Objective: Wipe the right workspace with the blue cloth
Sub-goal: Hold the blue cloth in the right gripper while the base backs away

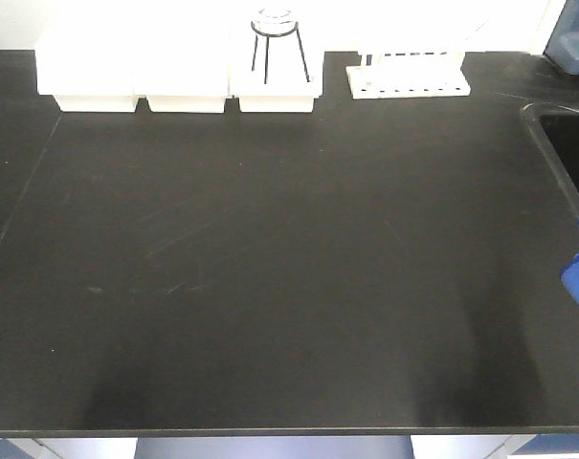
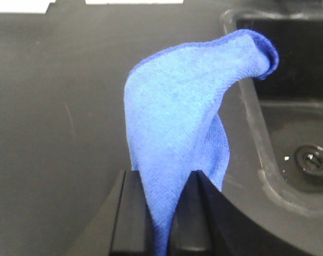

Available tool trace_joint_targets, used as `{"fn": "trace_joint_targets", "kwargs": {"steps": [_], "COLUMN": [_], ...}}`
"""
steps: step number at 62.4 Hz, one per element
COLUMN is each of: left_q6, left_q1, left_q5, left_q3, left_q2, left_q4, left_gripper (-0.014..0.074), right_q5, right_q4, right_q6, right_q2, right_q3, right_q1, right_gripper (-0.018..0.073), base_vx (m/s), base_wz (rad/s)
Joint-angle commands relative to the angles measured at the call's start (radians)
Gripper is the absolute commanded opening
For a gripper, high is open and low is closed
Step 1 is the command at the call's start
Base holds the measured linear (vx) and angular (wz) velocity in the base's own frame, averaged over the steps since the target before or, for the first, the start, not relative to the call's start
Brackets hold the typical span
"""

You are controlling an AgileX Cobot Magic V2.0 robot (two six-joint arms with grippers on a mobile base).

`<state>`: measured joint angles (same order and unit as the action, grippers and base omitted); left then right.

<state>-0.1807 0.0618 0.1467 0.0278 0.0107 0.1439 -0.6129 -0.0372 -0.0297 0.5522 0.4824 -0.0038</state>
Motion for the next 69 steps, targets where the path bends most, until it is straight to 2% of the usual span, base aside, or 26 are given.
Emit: {"fn": "trace_joint_targets", "kwargs": {"steps": [1, 69], "left_q6": [-0.008, -0.008], "left_q1": [-0.004, -0.004], "left_q5": [-0.081, -0.081], "left_q3": [0.03, 0.03], "left_q2": [0.015, 0.015], "left_q4": [0.001, 0.001], "left_gripper": [-0.0006, -0.0006], "right_q5": [0.062, 0.047], "right_q4": [-0.001, -0.001], "right_q6": [0.015, 0.015], "right_q2": [0.001, 0.001], "right_q3": [0.026, 0.026], "right_q1": [-0.003, -0.003], "right_gripper": [-0.0003, -0.0003], "base_vx": [0.0, -0.01], "base_wz": [0.0, 0.0]}}
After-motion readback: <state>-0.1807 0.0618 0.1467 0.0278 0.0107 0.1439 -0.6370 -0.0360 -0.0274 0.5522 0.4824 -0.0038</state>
